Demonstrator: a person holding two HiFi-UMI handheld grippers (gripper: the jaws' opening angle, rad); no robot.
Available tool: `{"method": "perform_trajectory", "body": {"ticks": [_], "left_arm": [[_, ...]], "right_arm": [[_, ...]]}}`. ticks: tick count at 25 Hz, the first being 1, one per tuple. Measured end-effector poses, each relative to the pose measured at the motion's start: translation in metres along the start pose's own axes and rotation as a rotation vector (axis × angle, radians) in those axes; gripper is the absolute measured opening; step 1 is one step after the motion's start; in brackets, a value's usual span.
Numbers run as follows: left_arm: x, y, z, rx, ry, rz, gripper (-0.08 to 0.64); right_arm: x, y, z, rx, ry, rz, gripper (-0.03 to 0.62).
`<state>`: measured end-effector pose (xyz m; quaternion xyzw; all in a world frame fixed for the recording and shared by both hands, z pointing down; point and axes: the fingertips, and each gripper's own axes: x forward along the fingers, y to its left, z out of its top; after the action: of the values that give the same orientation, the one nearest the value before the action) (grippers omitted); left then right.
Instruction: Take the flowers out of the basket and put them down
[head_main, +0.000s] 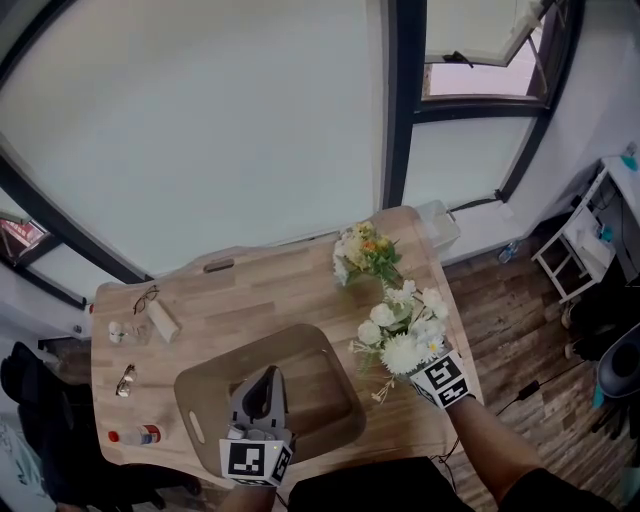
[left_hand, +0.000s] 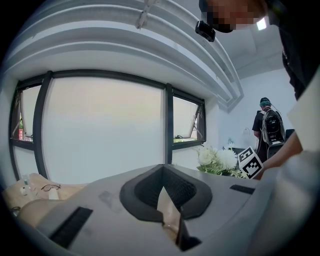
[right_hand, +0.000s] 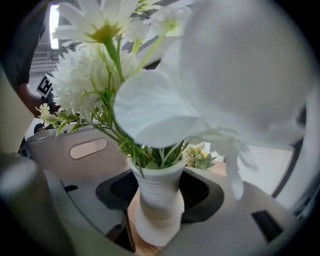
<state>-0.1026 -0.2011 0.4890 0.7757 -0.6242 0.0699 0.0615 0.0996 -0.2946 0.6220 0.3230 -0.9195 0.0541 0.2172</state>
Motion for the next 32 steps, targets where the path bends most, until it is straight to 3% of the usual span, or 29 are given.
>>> {"method": "perform_trajectory", "body": {"ticks": [23,32], "left_arm": [[-0.005,-0.002,0.017,0.031,-0.013,0.01,0.002],[-0.017,-0.008,0.033,0.046,-0.061,-0.002,0.002]], "right_arm": [[0.001,0.008,-0.011,0.021,0.003,-0.014,0.265],[-0.014,0.012,-0.015,0.033,0.03,-0.026,0.317]]}}
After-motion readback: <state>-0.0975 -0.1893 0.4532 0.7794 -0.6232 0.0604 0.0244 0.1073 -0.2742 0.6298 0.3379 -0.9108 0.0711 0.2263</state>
